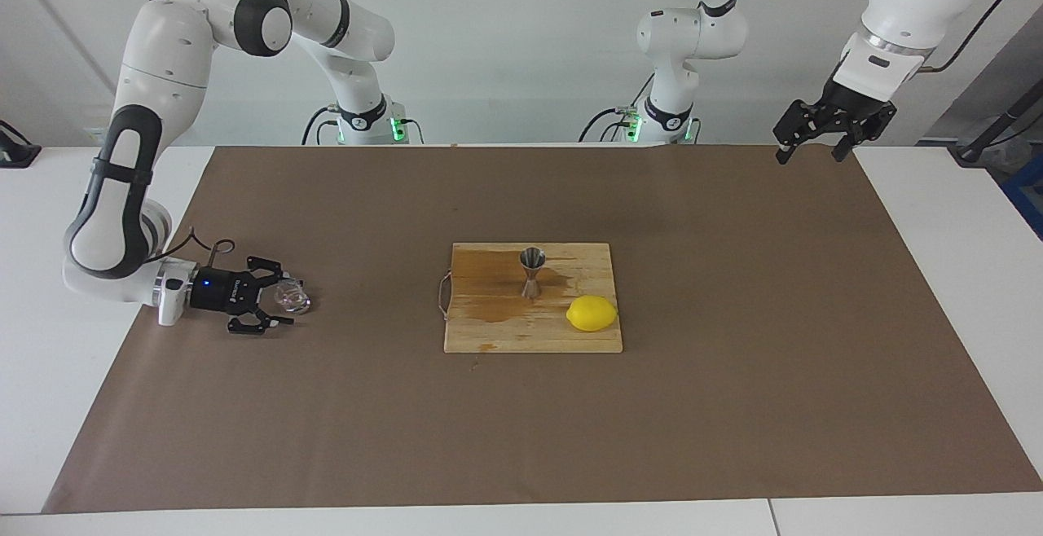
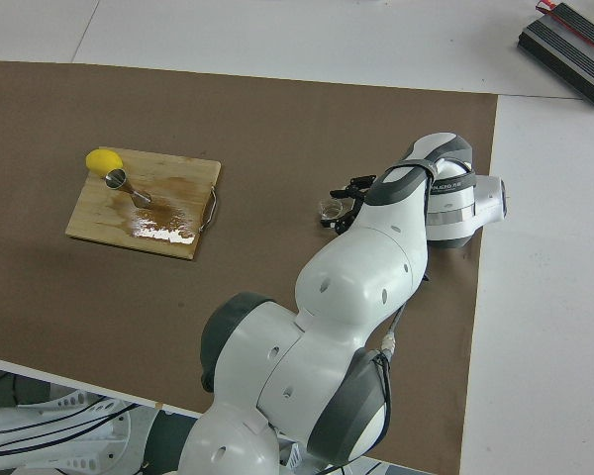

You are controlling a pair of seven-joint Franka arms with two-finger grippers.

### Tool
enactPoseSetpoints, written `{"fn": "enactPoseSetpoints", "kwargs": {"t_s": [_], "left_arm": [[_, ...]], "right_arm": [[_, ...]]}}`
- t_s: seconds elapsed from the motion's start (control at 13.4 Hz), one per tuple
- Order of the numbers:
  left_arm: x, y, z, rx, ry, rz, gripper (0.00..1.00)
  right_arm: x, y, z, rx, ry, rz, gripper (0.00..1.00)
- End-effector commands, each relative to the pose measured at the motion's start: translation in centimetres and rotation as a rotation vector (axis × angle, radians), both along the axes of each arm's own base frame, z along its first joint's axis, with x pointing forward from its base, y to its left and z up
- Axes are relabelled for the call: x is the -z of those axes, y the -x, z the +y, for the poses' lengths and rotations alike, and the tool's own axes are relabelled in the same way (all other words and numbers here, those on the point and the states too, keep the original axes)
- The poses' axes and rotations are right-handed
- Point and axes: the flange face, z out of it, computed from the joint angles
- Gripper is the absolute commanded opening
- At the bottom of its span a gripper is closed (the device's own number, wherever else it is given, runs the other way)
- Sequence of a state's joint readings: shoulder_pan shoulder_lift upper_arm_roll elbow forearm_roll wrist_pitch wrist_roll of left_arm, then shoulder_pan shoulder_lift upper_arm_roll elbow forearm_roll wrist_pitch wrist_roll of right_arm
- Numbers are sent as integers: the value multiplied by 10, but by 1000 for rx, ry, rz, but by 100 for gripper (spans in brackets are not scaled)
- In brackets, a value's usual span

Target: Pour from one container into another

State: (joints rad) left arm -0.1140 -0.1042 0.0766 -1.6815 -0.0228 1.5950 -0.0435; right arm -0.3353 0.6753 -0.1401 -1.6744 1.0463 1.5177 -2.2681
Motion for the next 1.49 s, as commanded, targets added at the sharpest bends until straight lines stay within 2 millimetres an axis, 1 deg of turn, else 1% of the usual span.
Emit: {"fn": "enactPoseSetpoints", "kwargs": {"t_s": [0.0,0.15,0.3,0.45,0.52,0.67,0.82,0.97,1.05,1.12,1.27,1.34,1.42], "left_arm": [[4,13,2,5,-17,48,100],[4,14,3,3,-18,57,100],[4,15,-12,32,-18,55,100],[4,15,-11,29,-18,55,100],[4,14,-4,17,-18,55,100],[4,14,2,5,-16,56,100],[4,14,2,6,-16,55,100],[4,14,1,8,-16,55,100],[4,14,2,8,-16,55,100],[4,14,2,5,-16,56,100],[3,14,2,5,-16,54,100],[4,14,2,8,-16,55,100],[3,14,2,6,-16,54,100]], "right_arm": [[2,-1,-2,19,-43,-28,70],[1,-1,-2,19,-45,-27,58],[1,-1,-3,21,-43,-26,46],[-1,-2,-2,21,-42,-23,44],[-2,-3,-2,21,-41,-25,43],[-9,-6,0,16,-35,-34,43],[-22,-13,0,0,-16,-56,43],[-43,-18,3,-17,10,-85,41],[-58,-21,3,-24,23,-107,40],[-74,-27,14,-37,36,-118,40],[-113,-30,23,-46,82,-124,39],[-127,-32,31,-53,94,-126,38],[-141,-33,40,-67,107,-136,34]]}}
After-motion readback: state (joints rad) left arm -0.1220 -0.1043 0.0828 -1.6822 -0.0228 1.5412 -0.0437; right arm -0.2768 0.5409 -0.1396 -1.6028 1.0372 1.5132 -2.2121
